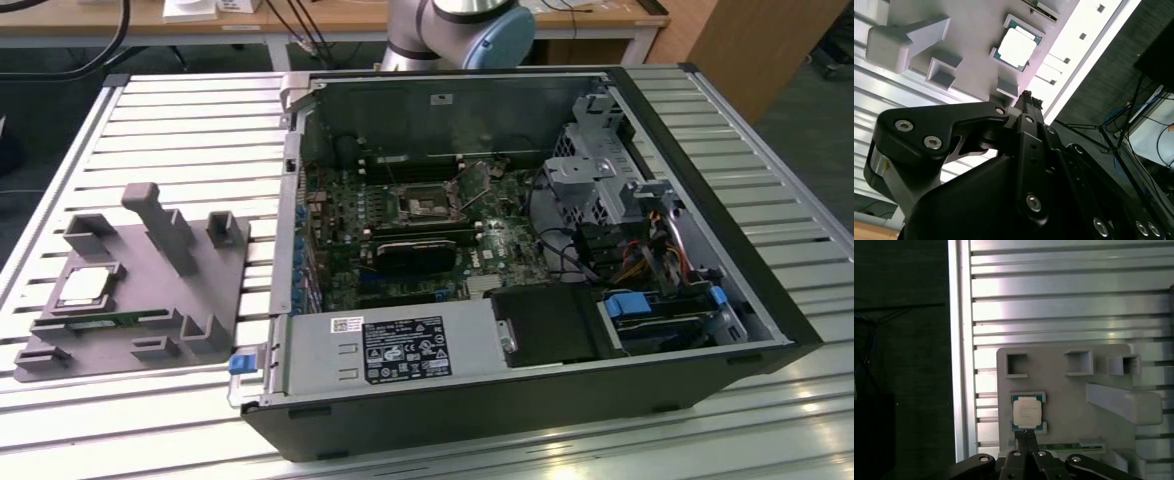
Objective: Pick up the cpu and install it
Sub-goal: 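Pick up the cpu and move it towards the insertion slot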
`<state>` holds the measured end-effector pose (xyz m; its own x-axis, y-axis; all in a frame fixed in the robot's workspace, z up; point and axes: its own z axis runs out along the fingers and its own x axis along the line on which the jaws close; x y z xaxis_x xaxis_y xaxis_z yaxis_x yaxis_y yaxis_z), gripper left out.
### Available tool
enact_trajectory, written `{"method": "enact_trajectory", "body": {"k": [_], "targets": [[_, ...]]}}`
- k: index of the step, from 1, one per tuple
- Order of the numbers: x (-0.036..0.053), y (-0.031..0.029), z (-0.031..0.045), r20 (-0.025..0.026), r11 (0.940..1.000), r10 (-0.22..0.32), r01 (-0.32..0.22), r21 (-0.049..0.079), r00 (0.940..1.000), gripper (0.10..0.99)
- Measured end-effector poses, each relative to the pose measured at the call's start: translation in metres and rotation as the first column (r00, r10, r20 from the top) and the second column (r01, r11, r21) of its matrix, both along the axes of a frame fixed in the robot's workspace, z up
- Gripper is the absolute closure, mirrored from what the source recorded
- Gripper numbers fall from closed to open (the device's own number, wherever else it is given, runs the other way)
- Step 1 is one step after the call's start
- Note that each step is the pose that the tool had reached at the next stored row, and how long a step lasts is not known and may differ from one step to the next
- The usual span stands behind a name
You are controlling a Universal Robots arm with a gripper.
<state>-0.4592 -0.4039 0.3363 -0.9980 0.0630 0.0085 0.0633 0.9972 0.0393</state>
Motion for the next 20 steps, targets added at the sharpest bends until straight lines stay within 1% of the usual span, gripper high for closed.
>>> {"method": "enact_trajectory", "body": {"k": [1,6,8,9,11,12,15,16,18,20], "targets": [[0.0,-0.0004,-0.001,0.001,1.0,0.0,0.0,0.0,1.0,0.98],[-0.0001,-0.0013,-0.0064,0.0015,1.0,0.001,-0.001,0.0,1.0,0.973],[-0.0001,-0.0014,-0.009,0.0015,1.0,0.002,-0.002,0.0,1.0,0.855],[0.0,-0.0014,-0.0103,0.0016,1.0,0.002,-0.002,0.0,1.0,0.855],[0.0002,-0.0014,-0.0132,0.0015,1.0,0.004,-0.004,0.0,1.0,0.737],[0.0004,-0.0014,-0.0149,0.0016,1.0,0.005,-0.005,0.0,1.0,0.737],[0.0007,-0.0014,-0.0202,0.0015,1.0,0.009,-0.009,-0.001,1.0,0.561],[0.002,-0.0015,-0.0219,0.0012,0.9999,0.013,-0.013,-0.001,0.9999,0.561],[0.003,-0.0014,-0.0258,0.0014,0.9998,0.022,-0.022,-0.002,0.9998,0.447],[0.0033,-0.0014,-0.0295,0.0015,0.9997,0.025,-0.025,-0.003,0.9997,0.447]]}}
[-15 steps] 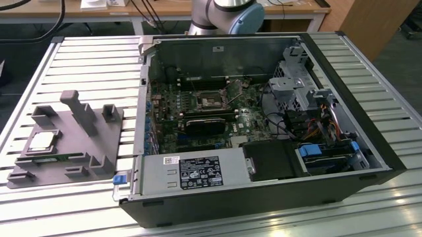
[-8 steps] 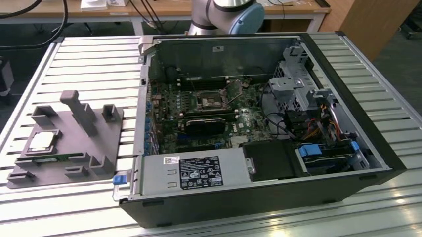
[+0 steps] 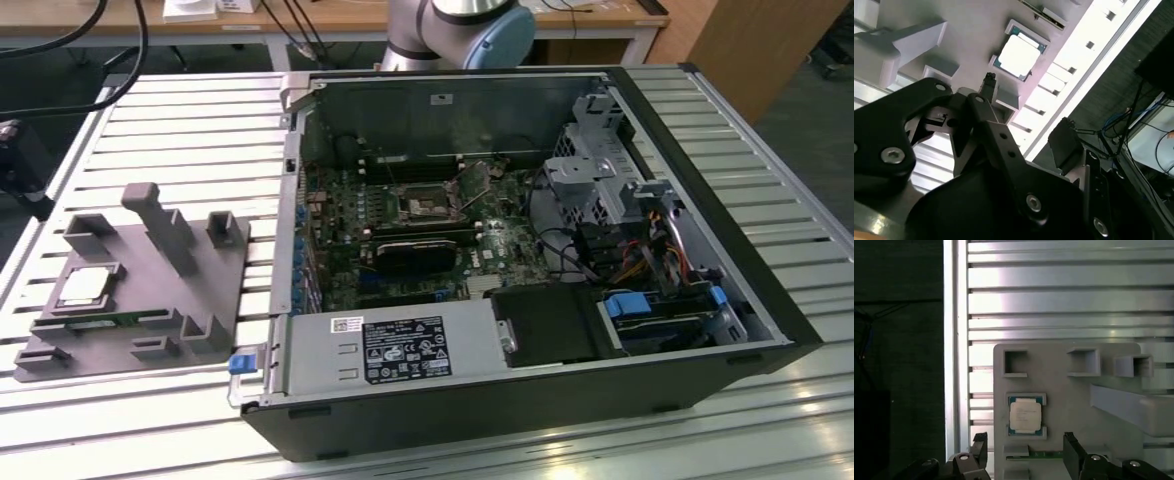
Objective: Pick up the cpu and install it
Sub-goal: 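Pick up the cpu and move it towards the insertion slot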
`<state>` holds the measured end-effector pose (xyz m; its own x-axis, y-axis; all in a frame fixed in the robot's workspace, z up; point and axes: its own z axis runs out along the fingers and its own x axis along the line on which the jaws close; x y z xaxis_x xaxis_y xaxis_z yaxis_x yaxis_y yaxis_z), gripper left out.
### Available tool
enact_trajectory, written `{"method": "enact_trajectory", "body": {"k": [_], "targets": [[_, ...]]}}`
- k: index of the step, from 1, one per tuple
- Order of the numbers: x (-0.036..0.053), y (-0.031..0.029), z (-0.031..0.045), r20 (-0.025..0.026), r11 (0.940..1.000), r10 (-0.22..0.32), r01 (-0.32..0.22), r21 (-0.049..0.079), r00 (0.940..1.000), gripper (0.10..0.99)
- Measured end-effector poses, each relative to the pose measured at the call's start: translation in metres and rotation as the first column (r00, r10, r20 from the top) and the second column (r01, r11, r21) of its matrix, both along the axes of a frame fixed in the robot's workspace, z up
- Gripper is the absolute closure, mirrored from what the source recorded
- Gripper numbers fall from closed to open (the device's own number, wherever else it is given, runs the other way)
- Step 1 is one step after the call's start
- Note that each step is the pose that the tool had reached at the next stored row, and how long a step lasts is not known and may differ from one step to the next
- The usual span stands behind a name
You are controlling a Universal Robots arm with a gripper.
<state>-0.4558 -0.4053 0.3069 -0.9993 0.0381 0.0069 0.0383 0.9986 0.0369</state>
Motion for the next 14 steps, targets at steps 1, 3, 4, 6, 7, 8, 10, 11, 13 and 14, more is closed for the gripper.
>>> {"method": "enact_trajectory", "body": {"k": [1,3,4,6,7,8,10,11,13,14], "targets": [[0.0,0.0,-0.0018,0.0,1.0,0.0,0.0,0.0,1.0,0.38],[0.0,0.0,-0.0054,0.0001,1.0,0.0,0.0,0.0,1.0,0.38],[0.0,-0.0001,-0.0071,0.0001,1.0,0.0,0.0,0.0,1.0,0.38],[0.0001,-0.0004,-0.0093,0.0001,1.0,0.001,-0.001,0.0,1.0,0.38],[0.0,-0.0005,-0.0106,0.0001,1.0,0.002,-0.002,0.0,1.0,0.38],[0.0,-0.0005,-0.0113,-0.0001,1.0,0.002,-0.002,0.0,1.0,0.38],[0.0,-0.0005,-0.0135,0.0,1.0,0.002,-0.002,0.0,1.0,0.38],[0.0,-0.0006,-0.0148,-0.0001,1.0,0.002,-0.002,0.0,1.0,0.38],[0.0,-0.0006,-0.017,0.0,1.0,0.002,-0.002,0.0,1.0,0.38],[0.0,-0.0006,-0.018,0.0,1.0,0.002,-0.002,0.0,1.0,0.38]]}}
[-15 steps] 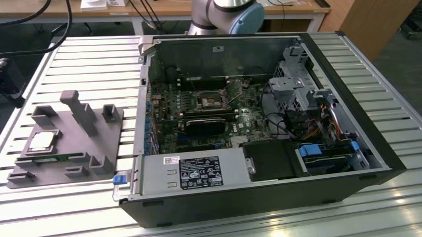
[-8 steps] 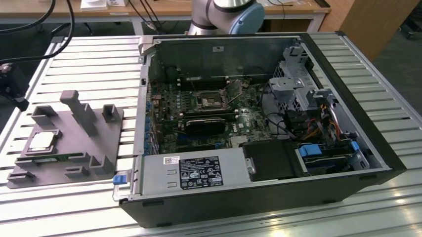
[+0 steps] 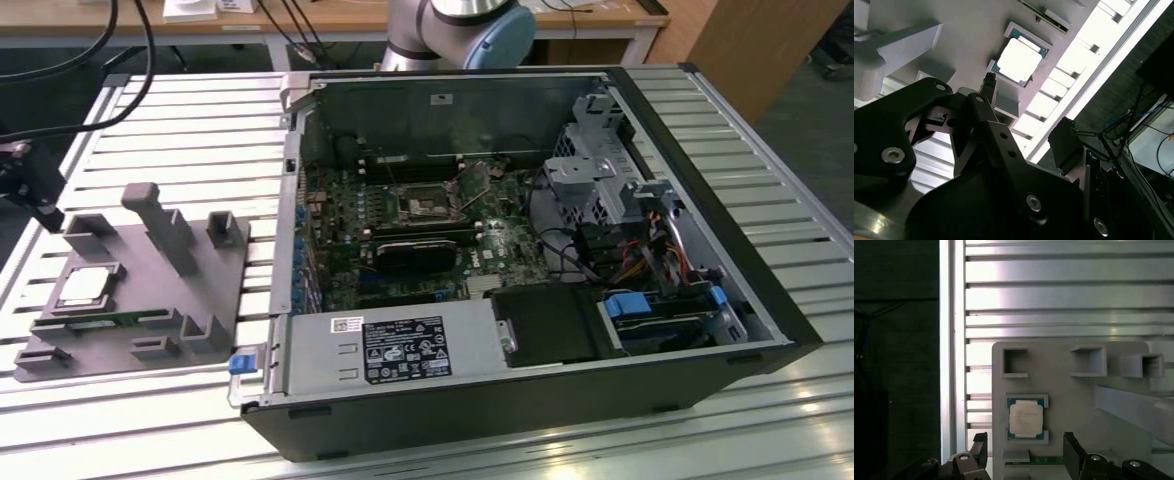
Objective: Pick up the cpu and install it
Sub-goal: 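Pick up the cpu and move it towards the insertion slot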
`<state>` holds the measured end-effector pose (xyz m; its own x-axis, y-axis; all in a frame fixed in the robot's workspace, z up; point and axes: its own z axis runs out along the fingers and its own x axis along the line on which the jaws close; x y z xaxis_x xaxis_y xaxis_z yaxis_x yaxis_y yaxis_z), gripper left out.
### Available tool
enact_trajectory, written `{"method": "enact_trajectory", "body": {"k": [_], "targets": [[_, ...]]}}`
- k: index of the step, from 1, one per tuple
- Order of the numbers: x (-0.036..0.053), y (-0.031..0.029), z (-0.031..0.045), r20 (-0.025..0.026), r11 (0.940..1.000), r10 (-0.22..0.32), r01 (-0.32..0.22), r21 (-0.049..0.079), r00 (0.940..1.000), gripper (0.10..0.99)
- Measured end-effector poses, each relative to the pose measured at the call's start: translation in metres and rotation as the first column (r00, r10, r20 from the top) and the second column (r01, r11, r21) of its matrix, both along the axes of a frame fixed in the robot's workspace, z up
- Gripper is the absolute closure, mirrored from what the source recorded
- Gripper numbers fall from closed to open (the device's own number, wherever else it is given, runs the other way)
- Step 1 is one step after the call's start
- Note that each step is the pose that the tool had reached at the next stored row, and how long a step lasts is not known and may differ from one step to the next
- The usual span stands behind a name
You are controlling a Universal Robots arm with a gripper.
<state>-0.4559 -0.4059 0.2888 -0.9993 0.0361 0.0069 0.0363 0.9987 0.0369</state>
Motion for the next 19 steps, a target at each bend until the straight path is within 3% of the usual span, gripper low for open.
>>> {"method": "enact_trajectory", "body": {"k": [10,19], "targets": [[0.0001,-0.0011,-0.0117,-0.0001,1.0,0.0,0.0,0.0,1.0,0.38],[0.0,-0.0022,-0.0267,-0.0008,1.0,0.003,-0.003,0.0,1.0,0.38]]}}
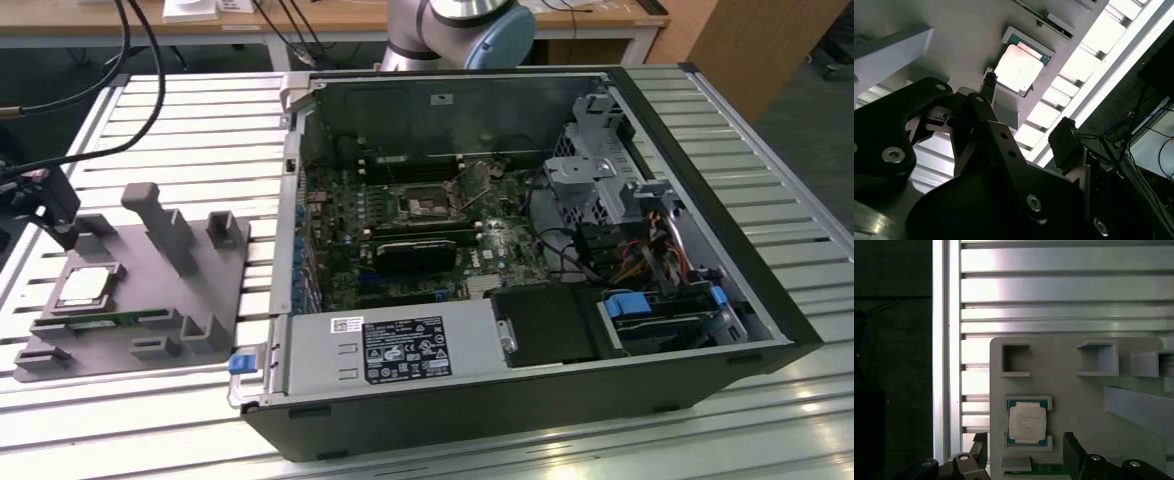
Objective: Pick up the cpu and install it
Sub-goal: 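Pick up the cpu and move it towards the insertion slot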
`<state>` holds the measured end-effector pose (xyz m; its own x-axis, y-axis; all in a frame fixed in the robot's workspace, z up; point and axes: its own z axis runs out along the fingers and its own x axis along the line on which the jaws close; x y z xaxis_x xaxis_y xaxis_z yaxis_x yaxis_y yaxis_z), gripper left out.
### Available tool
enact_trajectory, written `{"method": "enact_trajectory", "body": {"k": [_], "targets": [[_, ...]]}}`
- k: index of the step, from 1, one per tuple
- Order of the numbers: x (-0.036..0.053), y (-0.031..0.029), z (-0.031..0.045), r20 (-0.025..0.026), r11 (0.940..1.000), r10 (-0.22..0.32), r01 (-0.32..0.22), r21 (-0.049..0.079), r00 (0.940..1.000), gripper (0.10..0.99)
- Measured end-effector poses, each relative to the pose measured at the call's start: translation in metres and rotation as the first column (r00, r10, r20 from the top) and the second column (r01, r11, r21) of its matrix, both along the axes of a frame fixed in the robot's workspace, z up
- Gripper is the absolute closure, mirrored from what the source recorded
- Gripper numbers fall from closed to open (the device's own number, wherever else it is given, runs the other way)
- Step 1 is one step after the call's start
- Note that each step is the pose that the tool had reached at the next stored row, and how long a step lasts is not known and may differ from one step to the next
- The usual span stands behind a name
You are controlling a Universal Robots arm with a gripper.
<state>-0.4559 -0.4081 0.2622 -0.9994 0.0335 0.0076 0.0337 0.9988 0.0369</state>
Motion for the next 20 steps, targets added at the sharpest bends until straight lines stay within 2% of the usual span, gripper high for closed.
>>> {"method": "enact_trajectory", "body": {"k": [6,20], "targets": [[0.0,-0.0005,-0.0054,0.0002,1.0,0.0,0.0,0.0,1.0,0.38],[0.0,-0.0006,-0.0303,0.0004,0.9999,0.015,-0.015,-0.001,0.9999,0.38]]}}
